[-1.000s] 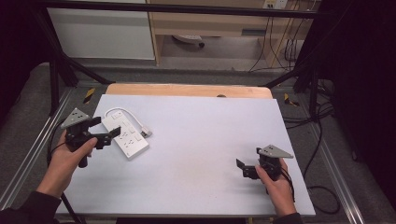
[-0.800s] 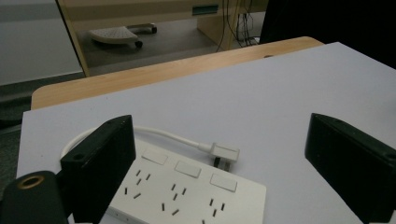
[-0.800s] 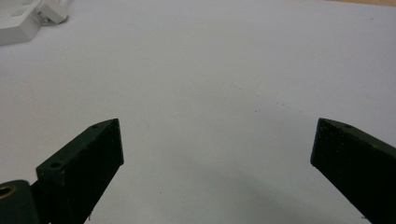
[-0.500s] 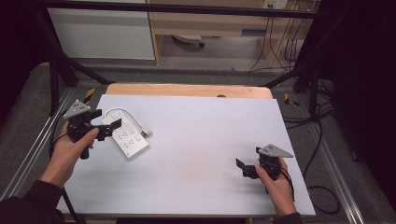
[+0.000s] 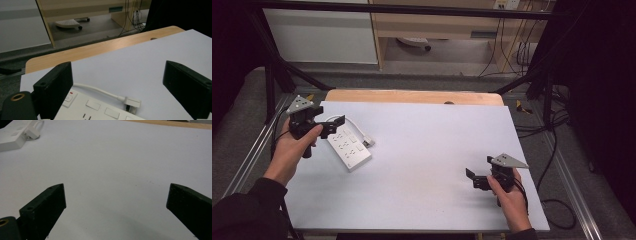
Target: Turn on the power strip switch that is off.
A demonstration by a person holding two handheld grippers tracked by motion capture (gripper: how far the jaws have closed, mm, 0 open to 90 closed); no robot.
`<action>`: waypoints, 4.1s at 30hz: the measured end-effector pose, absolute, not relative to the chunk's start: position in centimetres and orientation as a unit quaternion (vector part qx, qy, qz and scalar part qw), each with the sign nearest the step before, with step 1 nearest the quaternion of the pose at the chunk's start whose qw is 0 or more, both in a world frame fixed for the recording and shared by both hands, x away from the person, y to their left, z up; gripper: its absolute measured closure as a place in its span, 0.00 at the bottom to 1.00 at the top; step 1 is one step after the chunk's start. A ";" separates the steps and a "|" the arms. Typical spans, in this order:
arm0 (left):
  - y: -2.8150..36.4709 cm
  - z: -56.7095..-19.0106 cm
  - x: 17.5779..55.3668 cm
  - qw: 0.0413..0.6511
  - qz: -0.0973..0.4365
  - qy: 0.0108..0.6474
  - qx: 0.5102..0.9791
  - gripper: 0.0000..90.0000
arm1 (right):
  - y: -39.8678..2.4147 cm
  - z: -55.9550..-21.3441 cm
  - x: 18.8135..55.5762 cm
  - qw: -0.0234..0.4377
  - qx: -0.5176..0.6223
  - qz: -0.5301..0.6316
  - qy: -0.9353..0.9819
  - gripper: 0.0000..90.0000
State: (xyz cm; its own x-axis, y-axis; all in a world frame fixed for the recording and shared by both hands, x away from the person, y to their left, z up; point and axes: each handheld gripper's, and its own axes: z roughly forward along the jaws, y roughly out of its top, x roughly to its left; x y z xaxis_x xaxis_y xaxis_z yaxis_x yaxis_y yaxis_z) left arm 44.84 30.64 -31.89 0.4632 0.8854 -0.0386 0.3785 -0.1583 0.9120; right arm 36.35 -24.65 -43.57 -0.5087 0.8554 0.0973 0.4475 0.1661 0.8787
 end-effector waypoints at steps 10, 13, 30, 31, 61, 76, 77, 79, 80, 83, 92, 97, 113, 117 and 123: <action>29.2 -33.1 46.9 0.447 0.259 0.440 0.734 0.11 | -24.5 -43.5 36.5 0.216 0.443 0.468 0.733 0.03; 28.8 -33.7 47.5 0.441 0.260 0.443 0.736 0.11 | -24.6 -43.4 36.4 0.217 0.439 0.472 0.733 0.03; 29.0 -35.5 49.8 0.423 0.257 0.477 0.726 0.13 | -24.7 -43.6 36.6 0.214 0.442 0.472 0.732 0.03; 29.1 -35.7 50.0 0.421 0.258 0.480 0.725 0.13 | -24.7 -43.6 36.6 0.213 0.442 0.471 0.733 0.03; 28.4 -38.7 52.2 0.408 0.246 0.493 0.728 0.13 | -24.7 -43.9 36.5 0.209 0.440 0.466 0.739 0.03; 28.0 -39.5 52.5 0.386 0.236 0.492 0.743 0.21 | -24.5 -44.0 36.5 0.210 0.441 0.462 0.740 0.03; 28.1 -39.5 52.5 0.385 0.237 0.493 0.743 0.23 | -24.5 -44.0 36.5 0.210 0.441 0.462 0.740 0.03; 28.1 -39.6 52.5 0.381 0.235 0.493 0.746 0.28 | -24.5 -44.0 36.5 0.210 0.441 0.462 0.740 0.03; 28.1 -39.6 52.5 0.377 0.235 0.493 0.748 0.32 | -24.5 -44.0 36.5 0.210 0.441 0.461 0.741 0.03; 28.1 -39.6 52.5 0.375 0.235 0.492 0.750 0.39 | -24.5 -44.0 36.5 0.211 0.441 0.461 0.741 0.03; 27.8 -39.8 52.4 0.362 0.226 0.488 0.761 0.53 | -24.5 -44.0 36.5 0.211 0.441 0.461 0.741 0.03; 27.7 -39.9 52.3 0.349 0.231 0.485 0.768 0.62 | -24.5 -44.0 36.5 0.210 0.441 0.461 0.740 0.03; 27.8 -40.2 52.4 0.353 0.226 0.482 0.769 0.89 | -24.5 -44.0 36.5 0.210 0.441 0.460 0.741 0.03; 27.9 -40.3 52.5 0.350 0.228 0.483 0.770 0.97 | -24.5 -44.0 36.5 0.209 0.441 0.460 0.742 0.03; 28.5 -40.4 52.5 0.345 0.226 0.490 0.768 1.00 | -24.5 -44.0 36.5 0.209 0.441 0.460 0.742 0.03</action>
